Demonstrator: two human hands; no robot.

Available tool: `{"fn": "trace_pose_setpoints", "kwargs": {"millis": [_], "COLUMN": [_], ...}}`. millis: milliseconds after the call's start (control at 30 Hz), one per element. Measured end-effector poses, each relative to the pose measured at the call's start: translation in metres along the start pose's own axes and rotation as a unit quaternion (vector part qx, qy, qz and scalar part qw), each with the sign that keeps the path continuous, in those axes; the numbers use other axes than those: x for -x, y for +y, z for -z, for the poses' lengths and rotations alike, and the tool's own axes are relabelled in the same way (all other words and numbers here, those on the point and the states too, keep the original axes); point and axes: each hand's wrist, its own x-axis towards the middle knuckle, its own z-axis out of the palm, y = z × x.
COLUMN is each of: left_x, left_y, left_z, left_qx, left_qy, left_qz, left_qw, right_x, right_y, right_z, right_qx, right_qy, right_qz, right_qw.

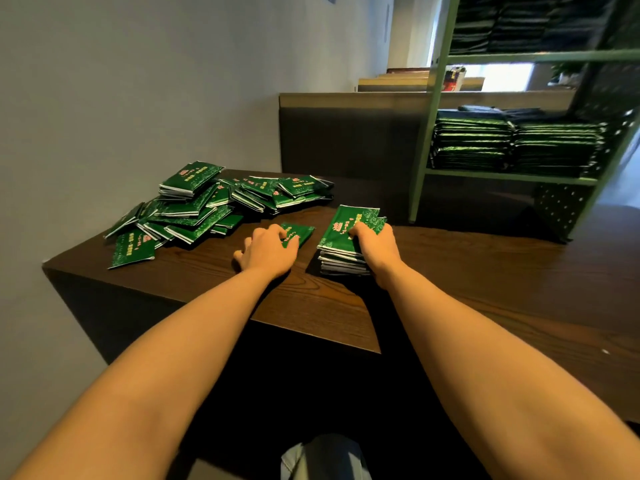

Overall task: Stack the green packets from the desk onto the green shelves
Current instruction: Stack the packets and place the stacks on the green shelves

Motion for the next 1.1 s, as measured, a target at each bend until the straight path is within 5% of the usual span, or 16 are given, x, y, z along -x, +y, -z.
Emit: {"fn": "trace_pose_setpoints", "kwargs": {"millis": [367,633,800,900,1100], "left_x": [0.003,0.008,0.006,0.005,0.009], "left_y": [-0.003,-0.003,-0.011,-0.01,0.001], "left_z": [-0.004,0.003,-0.004,-0.006,0.004], "left_qx": [-0.083,0.07,-0.111,-0.121,-0.034], "left_qy": [0.045,0.088,0.061,0.051,0.166], "left_qz": [-0.045,-0.041,-0.119,-0.13,-0.145], "left_qw": [0.994,0.993,0.985,0.983,0.975], "right_x": [-0.013,-0.021,-0.019,-0.018,-0.027], "right_y": [0.01,0.017,0.014,0.015,0.02], "right_z": [0.002,0.001,0.0,0.0,0.002], "right_qx": [0.006,0.013,0.014,0.011,0.006], "right_qy": [-0.029,-0.022,-0.021,-0.02,-0.028], "right_qz": [0.019,0.036,0.042,0.043,0.047], "right_qw": [0.999,0.999,0.999,0.999,0.998]}}
